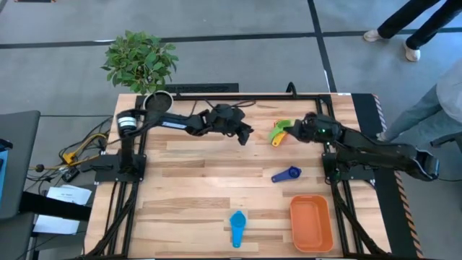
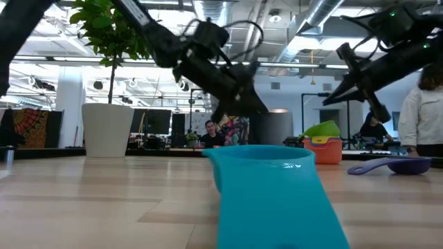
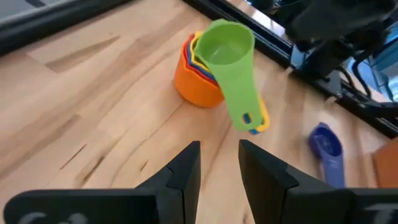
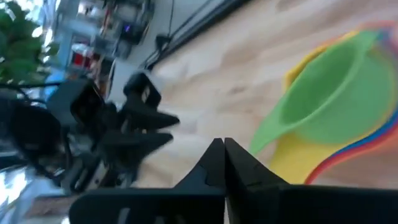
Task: Nest measuring cups in basket
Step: Stack the green measuring cup on top of the yellow measuring cup
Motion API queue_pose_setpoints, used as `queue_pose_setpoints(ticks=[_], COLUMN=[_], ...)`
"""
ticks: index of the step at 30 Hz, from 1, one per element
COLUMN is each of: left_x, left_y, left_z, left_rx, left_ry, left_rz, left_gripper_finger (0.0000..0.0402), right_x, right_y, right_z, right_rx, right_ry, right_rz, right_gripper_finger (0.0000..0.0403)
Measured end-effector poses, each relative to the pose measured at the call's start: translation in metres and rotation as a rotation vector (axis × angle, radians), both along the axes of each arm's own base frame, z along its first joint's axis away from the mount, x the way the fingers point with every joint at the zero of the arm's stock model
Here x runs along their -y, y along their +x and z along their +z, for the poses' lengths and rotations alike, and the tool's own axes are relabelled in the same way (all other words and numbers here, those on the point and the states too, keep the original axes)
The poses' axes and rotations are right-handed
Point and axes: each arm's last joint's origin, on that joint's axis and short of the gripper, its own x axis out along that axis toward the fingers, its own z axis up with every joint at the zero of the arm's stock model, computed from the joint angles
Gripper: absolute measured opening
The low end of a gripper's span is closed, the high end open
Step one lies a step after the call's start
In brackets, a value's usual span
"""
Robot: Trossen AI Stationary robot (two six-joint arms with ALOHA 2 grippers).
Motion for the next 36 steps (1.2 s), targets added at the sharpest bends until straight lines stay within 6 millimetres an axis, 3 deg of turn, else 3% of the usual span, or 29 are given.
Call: queue_pose_setpoints(ticks=[6, 11, 23, 36], left_x=[-0.007, -0.01, -0.014, -0.018], left_y=[0.026, 0.043, 0.052, 0.048], left_z=[-0.029, -0.032, -0.015, -0.021], left_rx=[-0.047, -0.023, 0.003, -0.101], left_ry=[0.042, 0.053, 0.178, 0.308], left_rz=[-0.027, -0.05, -0.083, -0.117], left_gripper_finger=[0.0096, 0.0096, 0.0096, 0.0096], right_x=[0.0, 0.003, 0.006, 0.006], right_y=[-0.007, -0.008, -0.005, 0.003], right_z=[-0.01, -0.019, -0.027, -0.037], right_rx=[-0.149, -0.257, -0.338, -0.405], right_ry=[-0.027, -0.037, -0.03, -0.03], right_rz=[-0.135, -0.179, -0.213, -0.2], right_gripper_finger=[0.0021, 0.0007, 0.001, 0.001])
